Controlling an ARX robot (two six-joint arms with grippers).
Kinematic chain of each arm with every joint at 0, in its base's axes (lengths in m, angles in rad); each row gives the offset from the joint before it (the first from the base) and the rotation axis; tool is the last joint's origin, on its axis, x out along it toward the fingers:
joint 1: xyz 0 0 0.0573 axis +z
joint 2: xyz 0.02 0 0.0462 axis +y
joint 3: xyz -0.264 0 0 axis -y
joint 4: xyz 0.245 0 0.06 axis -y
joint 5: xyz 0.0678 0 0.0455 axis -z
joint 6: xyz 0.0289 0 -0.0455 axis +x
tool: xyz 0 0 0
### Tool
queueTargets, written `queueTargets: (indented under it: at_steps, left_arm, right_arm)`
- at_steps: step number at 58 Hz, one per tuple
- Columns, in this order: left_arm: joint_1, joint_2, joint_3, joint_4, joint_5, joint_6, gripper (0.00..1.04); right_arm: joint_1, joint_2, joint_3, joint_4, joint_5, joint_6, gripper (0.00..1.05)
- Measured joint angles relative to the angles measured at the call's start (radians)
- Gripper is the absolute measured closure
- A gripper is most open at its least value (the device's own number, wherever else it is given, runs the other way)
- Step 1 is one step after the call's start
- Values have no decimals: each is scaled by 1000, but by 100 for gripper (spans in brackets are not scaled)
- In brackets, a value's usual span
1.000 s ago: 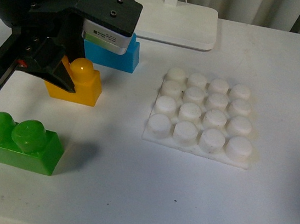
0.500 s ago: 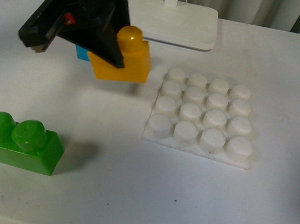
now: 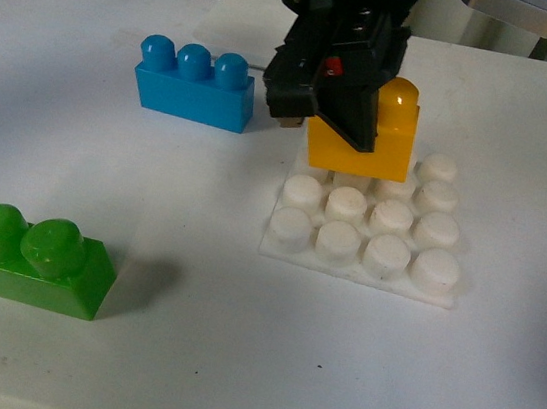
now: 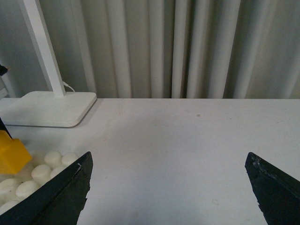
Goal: Insert yellow block into base center
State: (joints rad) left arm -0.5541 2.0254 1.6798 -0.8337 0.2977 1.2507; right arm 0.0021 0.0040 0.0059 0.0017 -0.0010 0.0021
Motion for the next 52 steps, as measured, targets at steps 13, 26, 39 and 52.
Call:
queueTargets:
  at_steps: [13,26,39,52]
  left_arm:
    - [-41,58,75,-46,-35,0,74]
    - [-49,82,93,-58,-64,2,74]
    - [-51,92,98,-48,-71,1,74]
    - [-56,103,103,-34,-84,1,74]
  right_arm:
    - [0,0,0,0,0,0,9]
    - [0,0,0,0,0,0,9]
    - [0,0,0,0,0,0,9]
    - [0,0,0,0,0,0,9]
